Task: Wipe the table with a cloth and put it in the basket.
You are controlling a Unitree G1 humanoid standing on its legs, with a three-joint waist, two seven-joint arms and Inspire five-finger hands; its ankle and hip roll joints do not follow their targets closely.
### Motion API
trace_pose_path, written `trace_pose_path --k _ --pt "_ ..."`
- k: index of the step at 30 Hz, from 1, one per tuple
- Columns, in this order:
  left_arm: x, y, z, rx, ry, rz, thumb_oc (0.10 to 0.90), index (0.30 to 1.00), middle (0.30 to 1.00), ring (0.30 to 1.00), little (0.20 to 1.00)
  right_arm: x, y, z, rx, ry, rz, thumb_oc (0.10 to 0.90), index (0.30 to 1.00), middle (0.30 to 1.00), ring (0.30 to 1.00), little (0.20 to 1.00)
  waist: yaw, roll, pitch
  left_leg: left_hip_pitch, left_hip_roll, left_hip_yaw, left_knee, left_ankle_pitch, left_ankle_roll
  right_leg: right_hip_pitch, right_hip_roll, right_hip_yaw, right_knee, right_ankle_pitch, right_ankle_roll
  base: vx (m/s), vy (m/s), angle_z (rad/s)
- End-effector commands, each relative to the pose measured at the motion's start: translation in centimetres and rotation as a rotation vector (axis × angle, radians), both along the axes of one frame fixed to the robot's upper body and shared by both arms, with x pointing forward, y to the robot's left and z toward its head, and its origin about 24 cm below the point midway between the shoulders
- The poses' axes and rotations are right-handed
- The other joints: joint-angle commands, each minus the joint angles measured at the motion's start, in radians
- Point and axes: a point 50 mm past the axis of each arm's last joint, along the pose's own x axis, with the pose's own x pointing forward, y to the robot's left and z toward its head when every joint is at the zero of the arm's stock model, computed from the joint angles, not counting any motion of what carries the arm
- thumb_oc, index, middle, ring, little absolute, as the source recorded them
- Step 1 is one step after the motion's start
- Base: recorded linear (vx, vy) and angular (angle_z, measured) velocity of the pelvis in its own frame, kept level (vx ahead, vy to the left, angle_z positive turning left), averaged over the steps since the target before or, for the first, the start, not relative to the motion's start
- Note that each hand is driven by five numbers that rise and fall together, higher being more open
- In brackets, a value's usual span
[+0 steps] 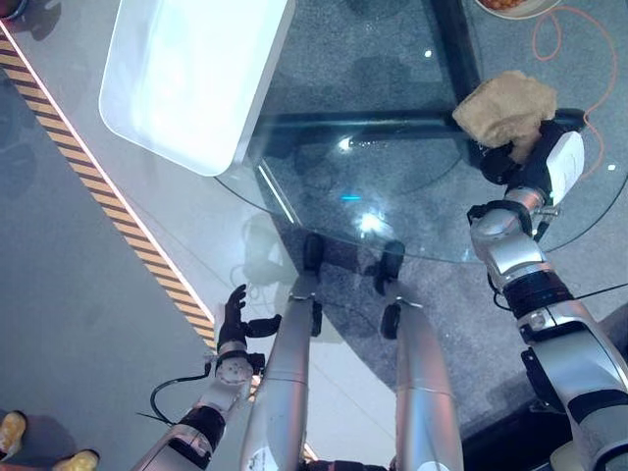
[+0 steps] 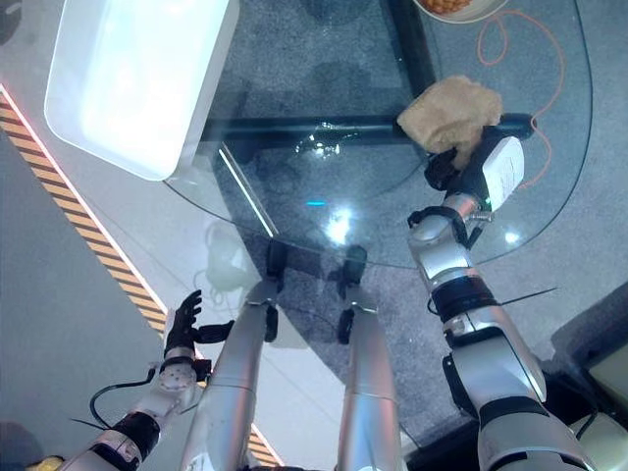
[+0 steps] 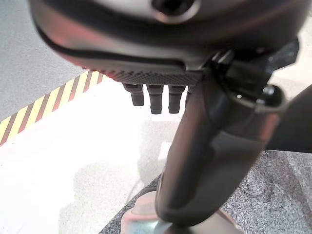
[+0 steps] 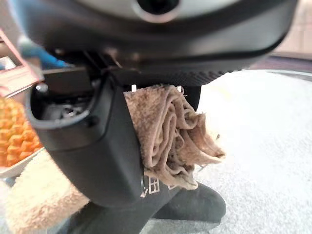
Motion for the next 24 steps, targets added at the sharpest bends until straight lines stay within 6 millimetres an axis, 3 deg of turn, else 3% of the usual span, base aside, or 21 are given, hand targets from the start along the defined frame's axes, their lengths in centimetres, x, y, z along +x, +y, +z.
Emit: trace_pose_path --k 1,9,24 --pt "-2.0 -4.4 -1.0 -0.121 -0.015 -0.095 0.800 0.900 0.900 0.900 0.900 1.1 11.5 0.4 -0.100 0.088 0.556 0.100 0.300 0.300 0.300 0.200 0.072 0.057 0.012 0.043 -0.075 0.079 -0.003 -0.029 0.104 0.009 0.007 0.002 0.016 0.061 0.014 0.00 0.000 0.00" --pt "-1.5 -4.7 -0.6 -0.119 -0.018 -0.108 0.800 0.900 0.900 0.900 0.900 0.5 15.9 -0.2 -0.208 0.149 0.705 0.100 0.300 0.300 0.300 0.200 0.093 0.053 0.012 0.054 -0.077 0.068 -0.011 -0.020 0.096 0.028 -0.007 -0.023 0.015 0.057 0.017 0.00 -0.004 0.01" --pt "-1.4 -5.1 -0.4 -0.111 -0.020 -0.125 0.800 0.900 0.900 0.900 0.900 -1.2 20.4 -2.5 -0.287 0.232 0.910 0.100 0.300 0.300 0.300 0.200 0.115 0.041 0.012 0.048 -0.077 0.052 -0.015 -0.010 0.091 0.033 -0.023 -0.053 0.012 0.055 0.019 0.00 -0.012 0.03"
